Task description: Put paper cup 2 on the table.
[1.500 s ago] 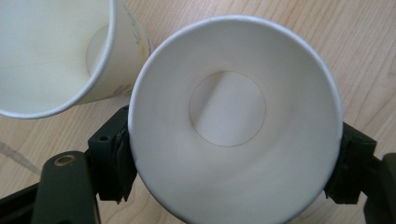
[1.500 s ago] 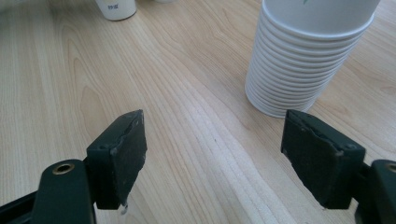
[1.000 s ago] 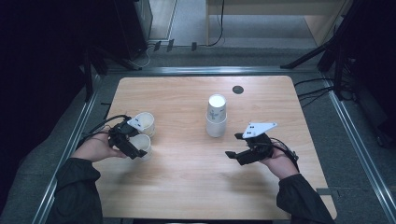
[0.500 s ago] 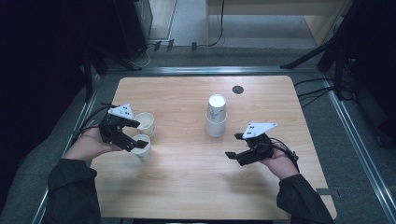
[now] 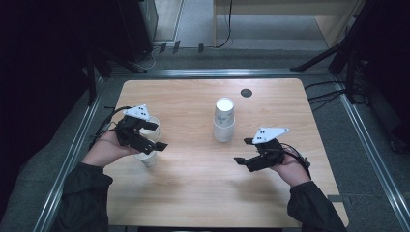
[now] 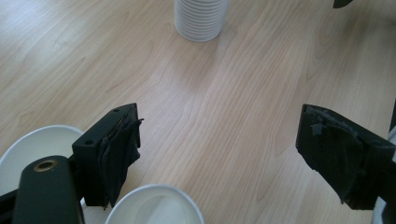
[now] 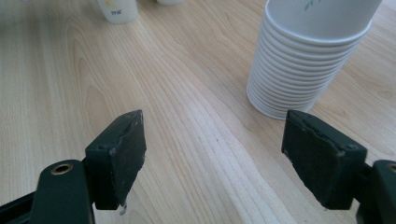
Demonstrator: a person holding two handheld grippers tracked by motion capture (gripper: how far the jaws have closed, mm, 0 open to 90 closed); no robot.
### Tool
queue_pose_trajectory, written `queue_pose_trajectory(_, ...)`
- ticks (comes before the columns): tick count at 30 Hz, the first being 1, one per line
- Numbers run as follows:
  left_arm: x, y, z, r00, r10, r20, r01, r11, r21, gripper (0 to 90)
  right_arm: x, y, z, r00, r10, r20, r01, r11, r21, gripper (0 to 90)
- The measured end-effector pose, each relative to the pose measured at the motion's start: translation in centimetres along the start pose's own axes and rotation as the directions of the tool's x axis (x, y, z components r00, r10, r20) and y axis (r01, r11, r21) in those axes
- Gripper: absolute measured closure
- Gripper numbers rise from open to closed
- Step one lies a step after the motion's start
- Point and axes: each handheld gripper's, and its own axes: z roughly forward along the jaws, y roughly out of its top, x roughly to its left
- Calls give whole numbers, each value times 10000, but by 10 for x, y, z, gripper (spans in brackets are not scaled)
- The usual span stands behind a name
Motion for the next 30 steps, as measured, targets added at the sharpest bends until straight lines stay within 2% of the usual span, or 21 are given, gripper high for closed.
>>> queue_pose_trajectory(5,-7,10,16,9995,-292,-98,289,9992,-262,142,3,2,-1,9999,-136,-57,135,9998,-117,221)
queue_pose_trajectory(10,-14,16,28,9992,-355,176,364,9979,-540,145,3,1,-1,9998,-177,-96,175,9998,-120,221)
queue_pose_trajectory(14,-16,18,36,9985,-517,153,528,9956,-780,148,4,1,-1,9997,-193,-133,191,9997,-137,221)
queue_pose_trajectory(15,-16,18,38,9978,-569,343,595,9951,-796,148,4,1,0,9997,-230,-121,229,9997,-102,221)
queue_pose_trajectory(16,-16,18,40,9956,-615,700,670,9947,-781,148,5,0,0,9996,-277,-110,277,9996,-56,221)
queue_pose_trajectory(18,-17,17,44,9949,-590,814,666,9933,-944,149,6,-1,1,9987,-509,28,509,9987,-59,221)
queue_pose_trajectory(19,-17,18,47,9944,-623,855,702,9933,-917,153,6,-1,2,9988,-480,-19,480,9988,-42,221)
queue_pose_trajectory(23,-24,21,56,9974,-303,653,370,9939,-1044,153,8,-2,3,9992,-317,-252,312,9993,-191,221)
queue_pose_trajectory(30,-36,27,71,9969,37,783,51,9937,-1120,153,12,-4,5,9990,-277,-349,272,9995,-128,221)
